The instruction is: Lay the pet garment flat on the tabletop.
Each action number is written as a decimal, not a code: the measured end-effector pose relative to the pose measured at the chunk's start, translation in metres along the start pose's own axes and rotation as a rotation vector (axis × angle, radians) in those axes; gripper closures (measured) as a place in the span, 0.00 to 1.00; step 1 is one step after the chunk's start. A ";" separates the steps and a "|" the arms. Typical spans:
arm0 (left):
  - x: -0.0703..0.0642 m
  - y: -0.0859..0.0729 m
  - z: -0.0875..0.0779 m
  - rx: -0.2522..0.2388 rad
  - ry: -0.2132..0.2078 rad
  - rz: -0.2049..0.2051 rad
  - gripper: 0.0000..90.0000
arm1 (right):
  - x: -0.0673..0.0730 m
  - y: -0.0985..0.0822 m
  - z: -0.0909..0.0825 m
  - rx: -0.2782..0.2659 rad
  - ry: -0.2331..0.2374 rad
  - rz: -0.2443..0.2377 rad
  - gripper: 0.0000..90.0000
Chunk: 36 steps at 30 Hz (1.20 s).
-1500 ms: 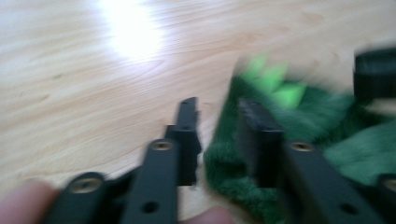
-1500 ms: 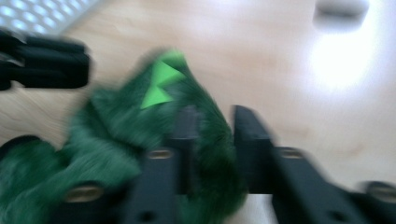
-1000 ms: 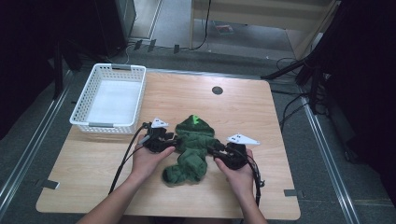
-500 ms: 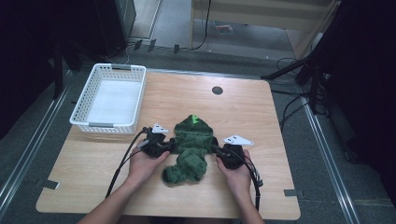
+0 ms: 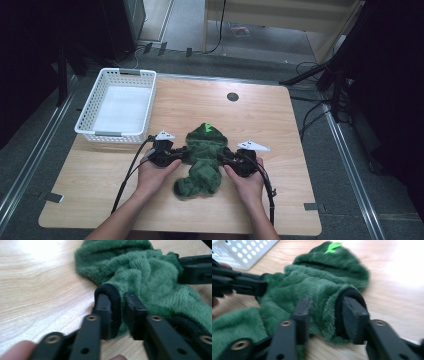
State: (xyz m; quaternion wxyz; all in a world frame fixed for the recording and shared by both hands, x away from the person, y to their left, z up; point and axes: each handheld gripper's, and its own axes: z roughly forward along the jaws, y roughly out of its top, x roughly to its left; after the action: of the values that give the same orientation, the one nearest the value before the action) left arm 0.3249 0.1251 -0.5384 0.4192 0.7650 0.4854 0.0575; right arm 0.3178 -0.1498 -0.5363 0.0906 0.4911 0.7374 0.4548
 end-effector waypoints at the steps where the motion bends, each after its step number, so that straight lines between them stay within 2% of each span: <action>1: 0.000 -0.001 0.001 0.007 -0.001 0.008 0.88 | 0.000 0.000 0.000 0.000 0.000 0.000 0.78; 3: -0.001 -0.002 0.002 0.023 -0.006 0.027 0.95 | 0.003 -0.001 0.000 0.013 -0.049 -0.046 0.95; 5: -0.001 -0.004 0.004 0.038 0.017 0.047 0.96 | 0.001 -0.002 -0.002 0.016 -0.062 -0.038 0.97; 6: -0.001 -0.004 0.005 0.036 0.024 0.042 0.97 | -0.006 -0.005 -0.005 0.023 -0.097 -0.015 1.00; 7: -0.001 -0.005 0.006 0.037 0.037 0.046 0.97 | -0.006 -0.005 -0.005 0.023 -0.097 -0.015 1.00; 9: 0.000 -0.005 0.005 0.031 0.055 0.044 0.97 | -0.013 -0.009 -0.007 0.042 -0.145 0.001 1.00; 13: -0.001 -0.005 0.005 0.021 0.065 0.047 0.95 | -0.019 -0.010 -0.015 0.019 -0.151 0.021 1.00; 16: 0.000 -0.005 -0.003 -0.026 0.052 0.019 0.85 | -0.017 -0.004 -0.024 -0.053 -0.118 0.021 0.95; 17: 0.001 -0.004 -0.006 -0.048 0.050 0.004 0.78 | -0.011 0.002 -0.029 -0.088 -0.144 -0.002 0.91; 19: 0.002 0.000 -0.013 -0.093 0.056 -0.024 0.76 | -0.008 0.005 -0.030 -0.107 -0.142 -0.005 0.90; 20: 0.002 0.003 -0.015 -0.113 0.058 -0.045 0.74 | -0.006 0.007 -0.029 -0.117 -0.136 -0.014 0.86; 21: 0.002 0.006 -0.016 -0.115 0.062 -0.059 0.73 | -0.003 0.010 -0.027 -0.115 -0.136 -0.025 0.81; 22: 0.002 0.008 -0.015 -0.109 0.064 -0.070 0.71 | 0.000 0.012 -0.020 -0.105 -0.175 -0.011 0.70; 23: 0.003 0.009 -0.012 -0.097 0.060 -0.079 0.71 | 0.000 0.012 -0.020 -0.105 -0.175 -0.011 0.70; 24: 0.004 0.009 -0.009 -0.082 0.054 -0.083 0.69 | -0.001 0.012 -0.016 -0.108 -0.181 0.019 0.62; 25: 0.004 0.008 -0.006 -0.069 0.054 -0.082 0.69 | -0.002 0.011 -0.013 -0.101 -0.170 0.048 0.58; 26: 0.004 0.007 -0.003 -0.054 0.056 -0.079 0.69 | -0.003 0.010 -0.009 -0.091 -0.153 0.057 0.56; 28: 0.004 0.005 0.002 -0.042 0.053 -0.080 0.71 | -0.005 0.008 -0.002 -0.049 -0.106 0.051 0.51; 29: 0.003 0.004 0.004 -0.035 0.055 -0.076 0.76 | -0.005 0.007 0.002 -0.020 -0.091 0.048 0.56; 30: 0.002 0.003 0.005 -0.032 0.061 -0.067 0.82 | -0.005 0.005 0.004 0.003 -0.094 0.041 0.67; 32: 0.002 0.002 0.006 -0.007 0.055 -0.058 0.92 | -0.006 0.000 0.003 0.011 -0.099 0.028 0.88; 36: 0.005 0.000 0.004 0.007 0.094 -0.031 0.97 | -0.012 -0.002 -0.002 0.017 -0.131 0.037 0.95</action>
State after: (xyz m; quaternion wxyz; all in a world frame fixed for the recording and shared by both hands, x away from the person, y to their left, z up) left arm 0.3298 0.1269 -0.5429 0.3940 0.7554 0.5166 0.0853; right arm 0.3211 -0.1612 -0.5402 0.1260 0.5341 0.7246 0.4170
